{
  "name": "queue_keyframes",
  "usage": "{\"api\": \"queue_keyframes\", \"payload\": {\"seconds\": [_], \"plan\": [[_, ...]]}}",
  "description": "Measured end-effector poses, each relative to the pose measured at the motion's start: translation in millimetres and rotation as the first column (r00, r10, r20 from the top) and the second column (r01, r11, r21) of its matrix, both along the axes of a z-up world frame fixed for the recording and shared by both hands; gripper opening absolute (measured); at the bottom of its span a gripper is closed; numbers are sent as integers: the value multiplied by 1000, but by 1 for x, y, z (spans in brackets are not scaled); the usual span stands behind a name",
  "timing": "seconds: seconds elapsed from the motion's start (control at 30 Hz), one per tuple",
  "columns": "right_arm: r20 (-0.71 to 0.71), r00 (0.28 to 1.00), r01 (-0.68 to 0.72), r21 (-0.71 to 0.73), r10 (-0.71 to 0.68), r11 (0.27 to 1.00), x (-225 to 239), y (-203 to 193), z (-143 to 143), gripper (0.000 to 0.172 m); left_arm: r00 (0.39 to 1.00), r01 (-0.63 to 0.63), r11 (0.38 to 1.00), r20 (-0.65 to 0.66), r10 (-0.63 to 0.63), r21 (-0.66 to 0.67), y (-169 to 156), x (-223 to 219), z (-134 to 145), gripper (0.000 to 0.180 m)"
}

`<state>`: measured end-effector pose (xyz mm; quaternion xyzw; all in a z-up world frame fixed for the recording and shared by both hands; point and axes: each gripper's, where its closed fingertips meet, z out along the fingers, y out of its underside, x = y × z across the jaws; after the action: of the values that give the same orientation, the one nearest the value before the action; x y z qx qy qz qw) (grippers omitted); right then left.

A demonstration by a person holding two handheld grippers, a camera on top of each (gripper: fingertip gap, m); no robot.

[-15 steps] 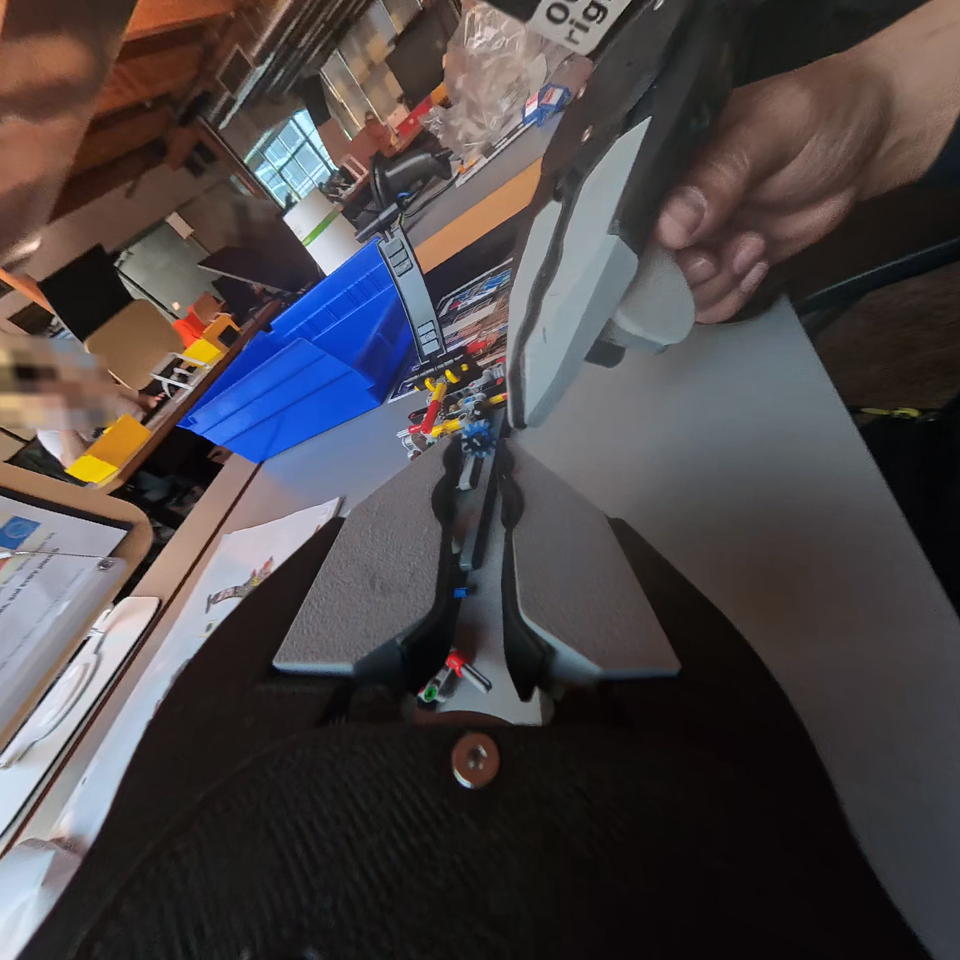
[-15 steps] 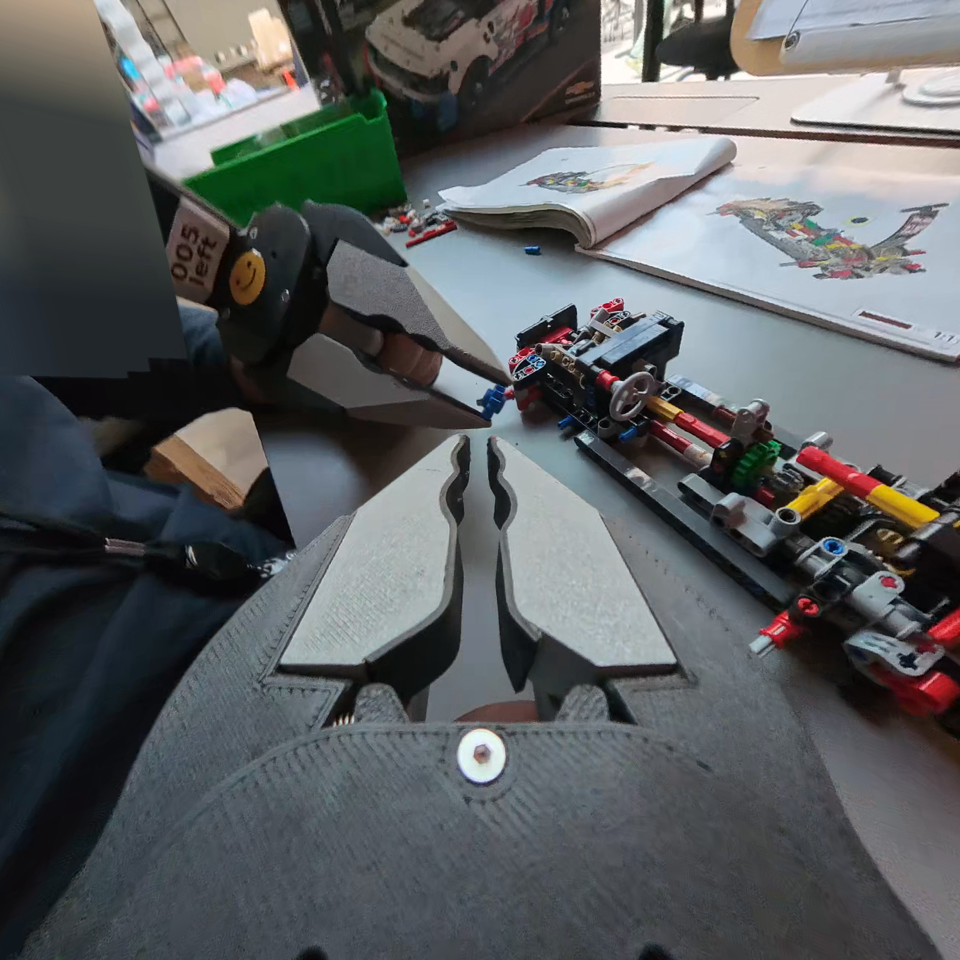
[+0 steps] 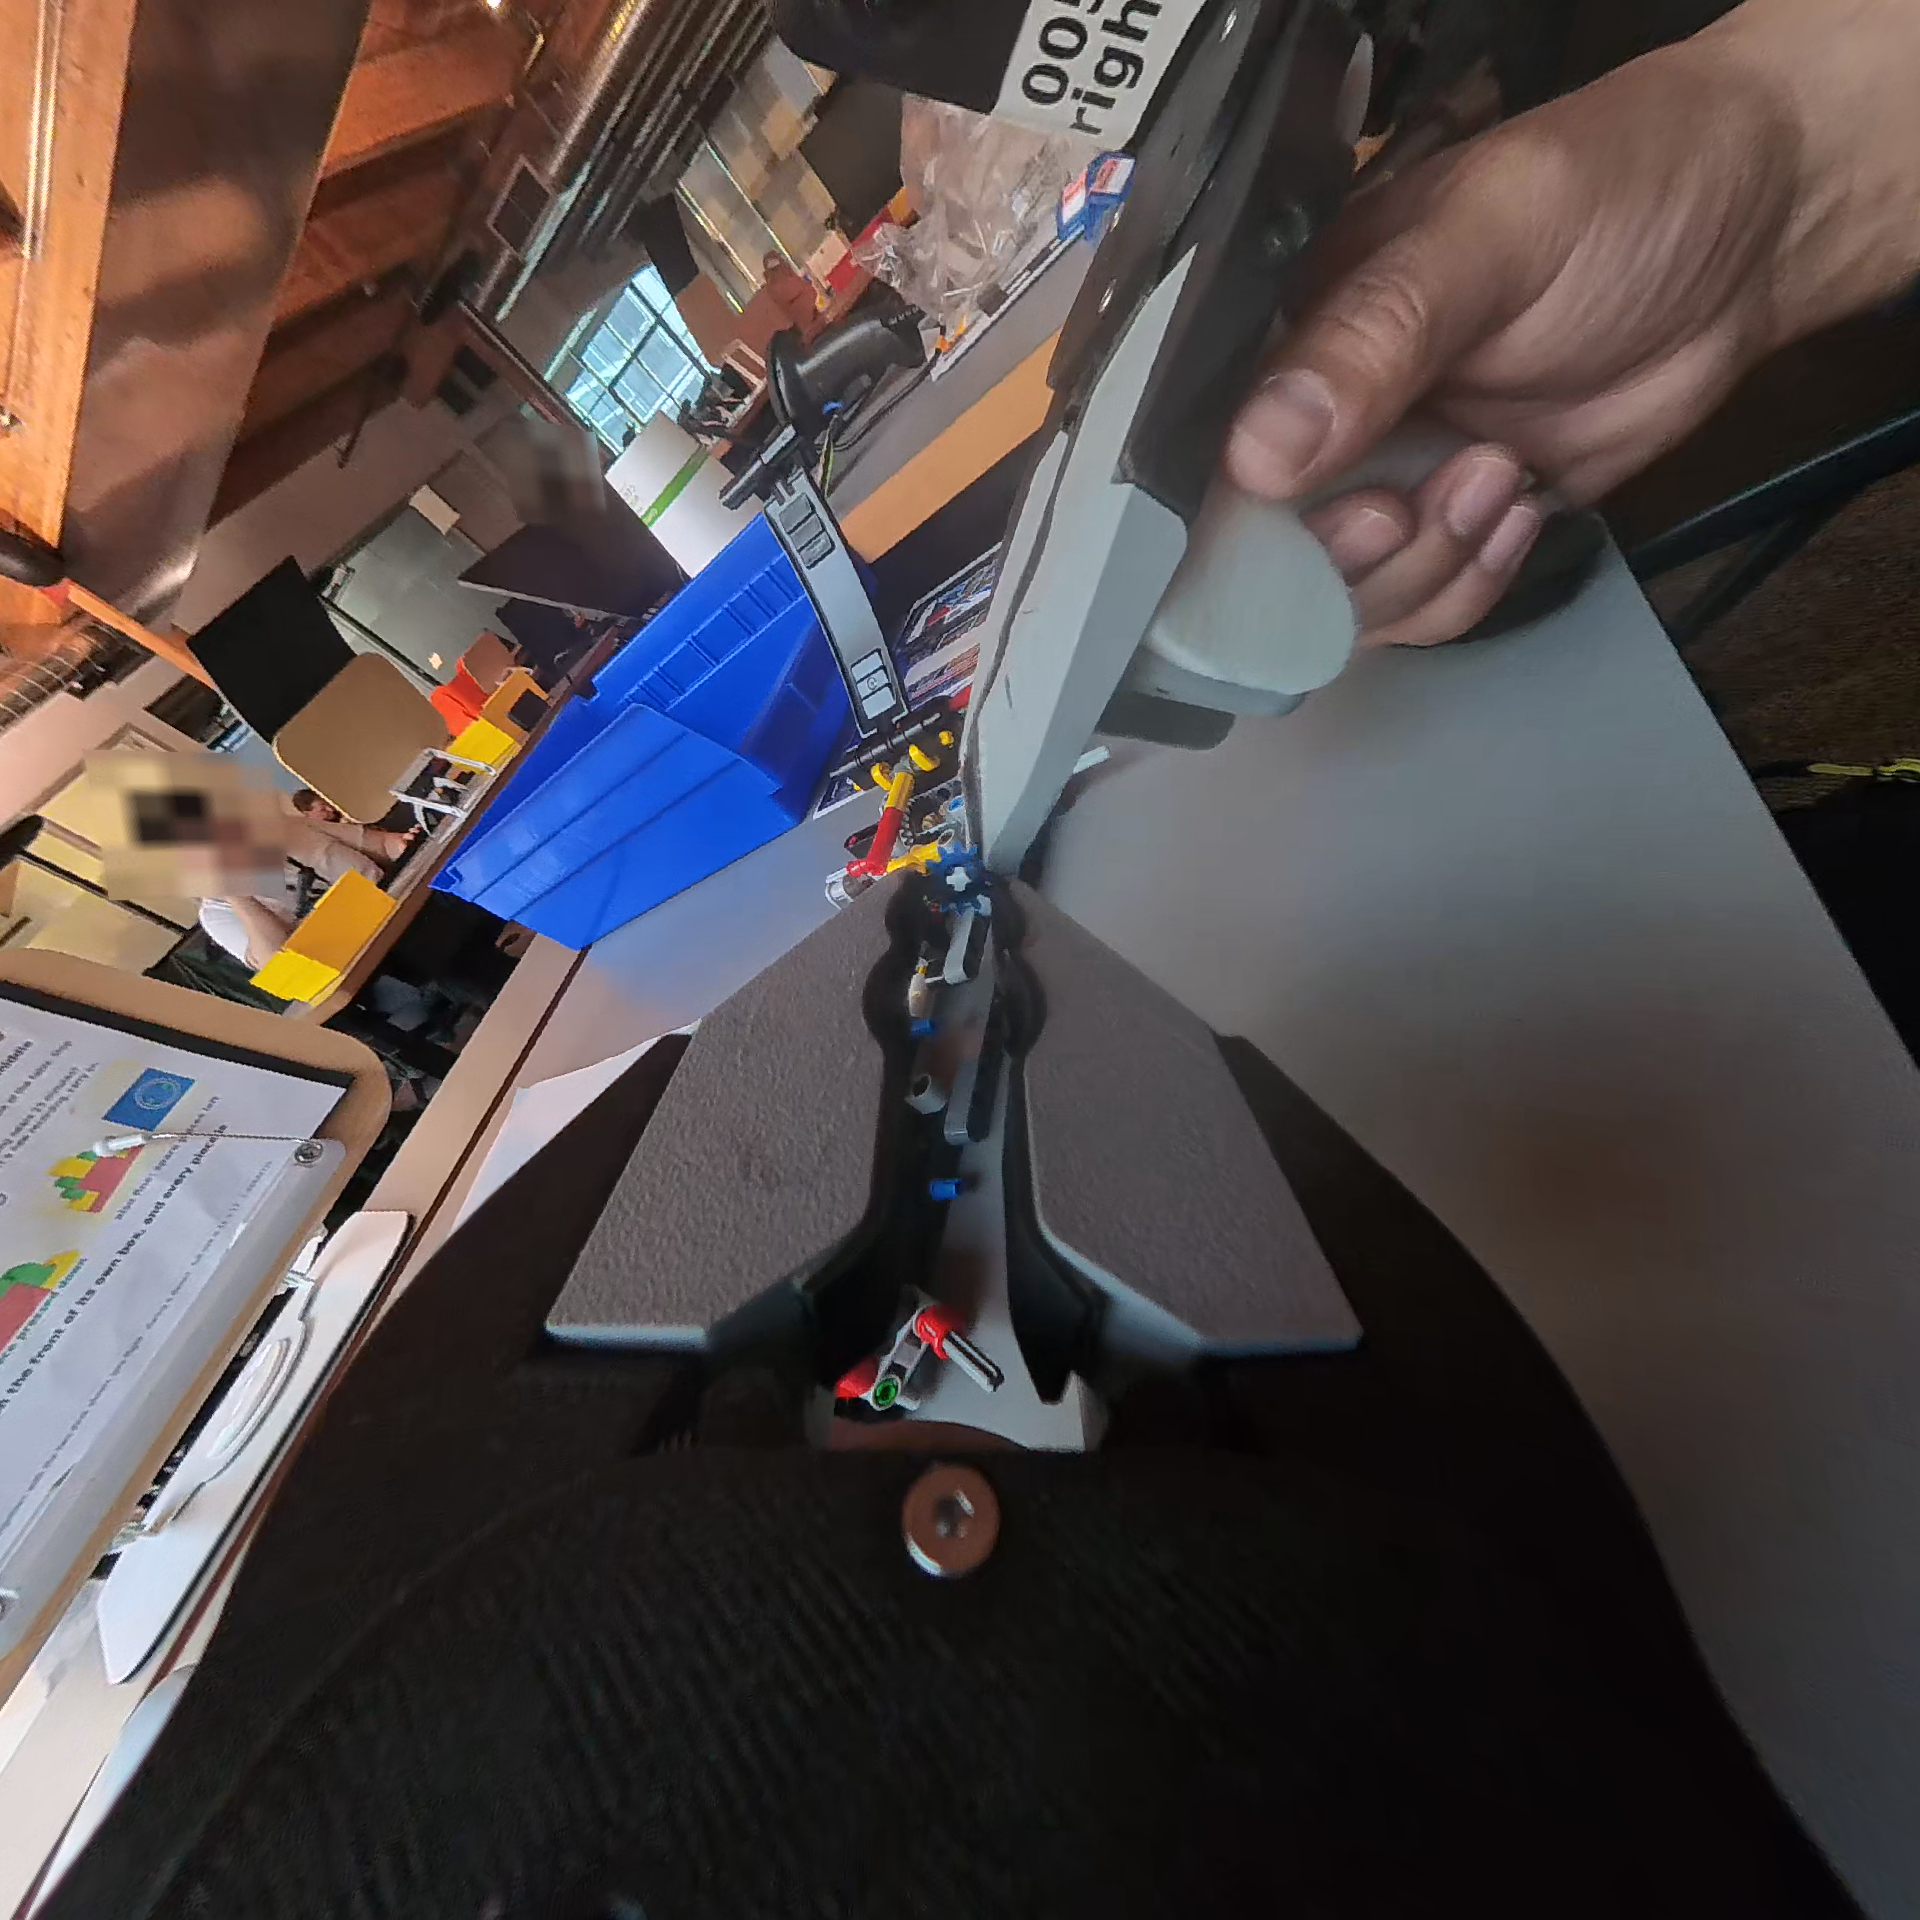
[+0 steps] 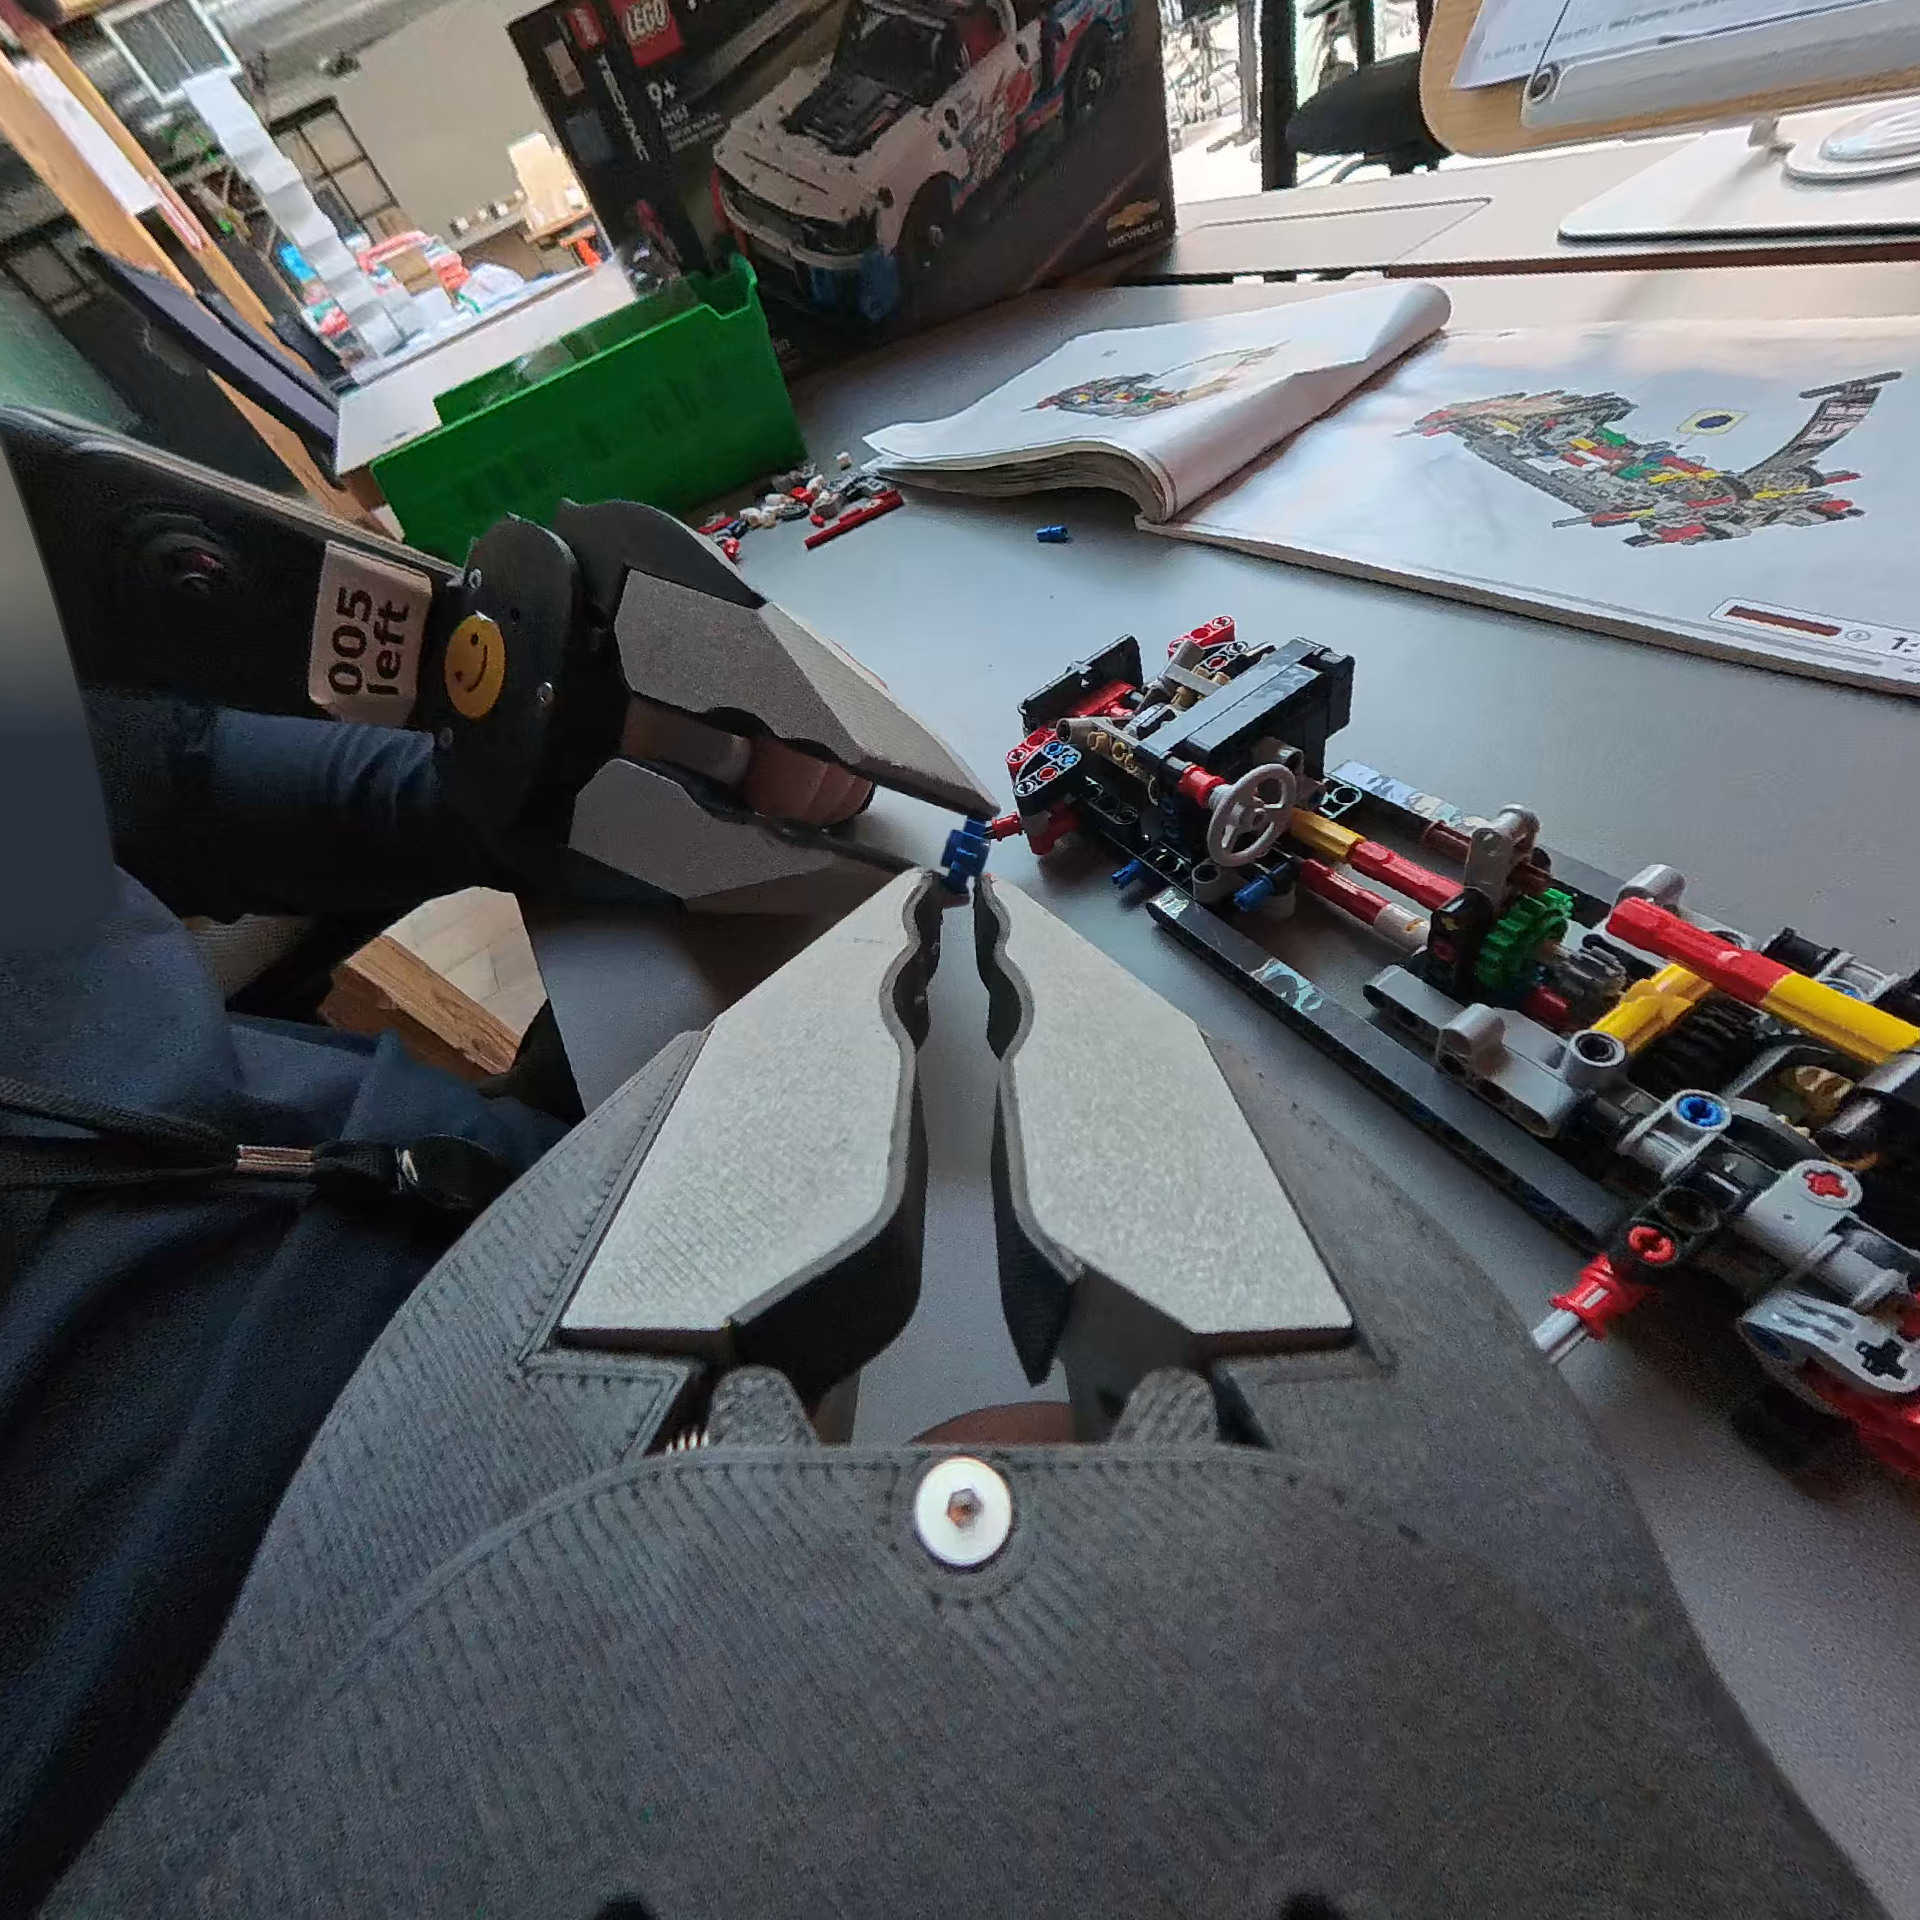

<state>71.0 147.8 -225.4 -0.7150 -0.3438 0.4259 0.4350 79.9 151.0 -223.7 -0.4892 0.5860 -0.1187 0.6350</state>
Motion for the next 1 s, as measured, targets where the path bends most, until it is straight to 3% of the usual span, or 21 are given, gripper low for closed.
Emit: {"api": "queue_keyframes", "payload": {"seconds": [1.0], "plan": [[-128,991,18,-109,-32,994,-1,5,7,3,999,-25,1000,42,26,-17,4,0,7,10]]}}
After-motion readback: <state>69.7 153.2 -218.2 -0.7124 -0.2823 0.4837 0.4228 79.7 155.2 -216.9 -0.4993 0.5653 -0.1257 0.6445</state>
